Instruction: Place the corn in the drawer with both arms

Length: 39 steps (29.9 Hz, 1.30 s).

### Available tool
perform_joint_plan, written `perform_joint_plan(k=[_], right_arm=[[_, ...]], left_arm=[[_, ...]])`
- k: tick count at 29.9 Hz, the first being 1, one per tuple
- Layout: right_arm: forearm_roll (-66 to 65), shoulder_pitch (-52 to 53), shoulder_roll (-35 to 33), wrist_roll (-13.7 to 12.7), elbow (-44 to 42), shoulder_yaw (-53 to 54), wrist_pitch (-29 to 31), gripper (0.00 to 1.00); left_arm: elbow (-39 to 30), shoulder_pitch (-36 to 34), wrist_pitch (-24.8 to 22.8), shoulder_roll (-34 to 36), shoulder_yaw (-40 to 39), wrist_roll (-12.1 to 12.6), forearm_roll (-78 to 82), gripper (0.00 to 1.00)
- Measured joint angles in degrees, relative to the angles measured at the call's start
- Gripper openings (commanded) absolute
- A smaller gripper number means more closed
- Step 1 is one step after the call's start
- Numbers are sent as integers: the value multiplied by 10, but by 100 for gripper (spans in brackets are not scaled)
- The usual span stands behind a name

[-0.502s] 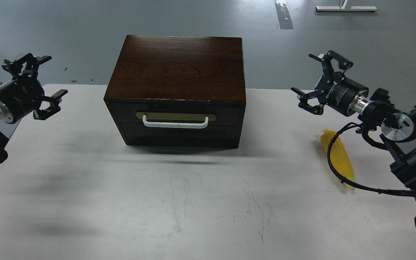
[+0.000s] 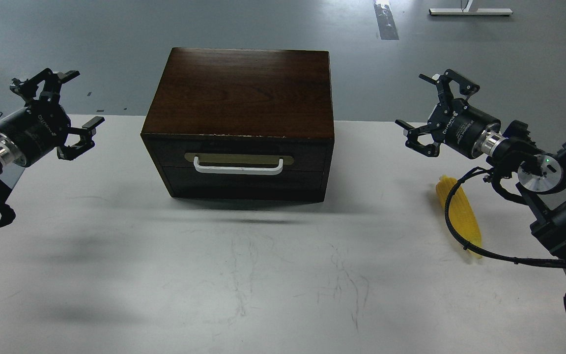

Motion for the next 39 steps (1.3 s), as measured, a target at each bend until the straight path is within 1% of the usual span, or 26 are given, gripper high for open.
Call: perform_joint_plan(k=[39], right_arm=[[0,3,3,0,1,-3,0,100]], left_arm=[[0,2,0,5,1,-1,5,99]])
